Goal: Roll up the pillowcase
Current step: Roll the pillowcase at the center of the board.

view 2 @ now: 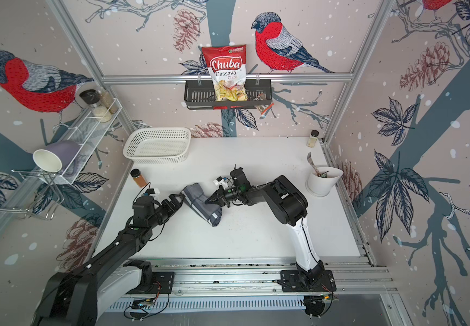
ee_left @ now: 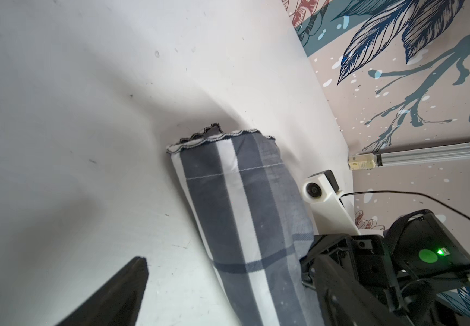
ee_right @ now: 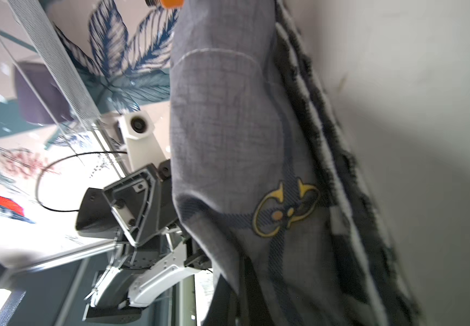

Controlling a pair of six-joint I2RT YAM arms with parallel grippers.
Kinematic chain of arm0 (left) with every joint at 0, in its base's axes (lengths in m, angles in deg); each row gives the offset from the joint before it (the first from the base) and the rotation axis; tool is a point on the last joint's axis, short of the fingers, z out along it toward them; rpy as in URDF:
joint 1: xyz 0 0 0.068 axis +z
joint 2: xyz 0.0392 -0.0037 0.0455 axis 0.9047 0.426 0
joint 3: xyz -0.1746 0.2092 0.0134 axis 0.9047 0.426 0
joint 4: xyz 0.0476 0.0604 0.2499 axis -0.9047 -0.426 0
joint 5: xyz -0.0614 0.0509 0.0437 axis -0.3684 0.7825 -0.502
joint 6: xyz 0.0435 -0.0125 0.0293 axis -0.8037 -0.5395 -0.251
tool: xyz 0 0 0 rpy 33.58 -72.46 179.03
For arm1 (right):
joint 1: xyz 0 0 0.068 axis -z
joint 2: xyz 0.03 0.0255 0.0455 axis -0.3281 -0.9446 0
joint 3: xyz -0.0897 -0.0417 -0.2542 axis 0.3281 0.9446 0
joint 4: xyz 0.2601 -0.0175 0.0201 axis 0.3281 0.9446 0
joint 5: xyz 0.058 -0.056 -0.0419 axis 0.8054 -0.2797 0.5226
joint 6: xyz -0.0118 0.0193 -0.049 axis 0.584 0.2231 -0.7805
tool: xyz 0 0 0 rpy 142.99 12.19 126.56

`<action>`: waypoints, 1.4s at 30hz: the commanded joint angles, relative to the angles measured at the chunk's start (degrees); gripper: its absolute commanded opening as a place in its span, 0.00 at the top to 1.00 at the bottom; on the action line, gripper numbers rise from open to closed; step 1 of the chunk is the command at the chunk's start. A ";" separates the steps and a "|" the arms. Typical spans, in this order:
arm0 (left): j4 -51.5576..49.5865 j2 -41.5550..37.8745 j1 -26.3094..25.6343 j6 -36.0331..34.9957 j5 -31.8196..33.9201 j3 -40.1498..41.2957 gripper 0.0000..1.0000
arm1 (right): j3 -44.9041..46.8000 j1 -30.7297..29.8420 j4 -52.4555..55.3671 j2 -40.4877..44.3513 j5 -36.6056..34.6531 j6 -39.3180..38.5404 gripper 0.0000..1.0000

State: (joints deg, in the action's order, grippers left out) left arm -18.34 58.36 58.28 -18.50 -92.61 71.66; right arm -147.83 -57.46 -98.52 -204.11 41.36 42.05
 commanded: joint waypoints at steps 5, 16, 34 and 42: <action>15.99 7.03 -2.14 1.68 -2.91 1.52 0.07 | -0.11 0.84 -44.23 -11.67 -1.54 34.08 1.00; 31.47 24.36 -7.75 6.90 -4.37 2.32 0.21 | 2.17 2.01 -33.66 -12.17 -4.60 24.98 1.00; 39.27 42.90 -10.57 5.89 -1.74 -0.65 0.71 | 7.14 3.15 -7.64 -5.80 -12.06 3.75 0.44; 37.61 42.64 -10.57 4.77 -2.01 -1.82 1.00 | 13.92 6.00 16.66 9.59 -25.93 -18.13 0.29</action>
State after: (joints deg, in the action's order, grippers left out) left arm 29.44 100.87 47.77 -11.55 -97.09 70.04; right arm -136.40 -52.63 -99.48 -197.82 24.04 34.10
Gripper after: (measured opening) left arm 0.054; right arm 0.701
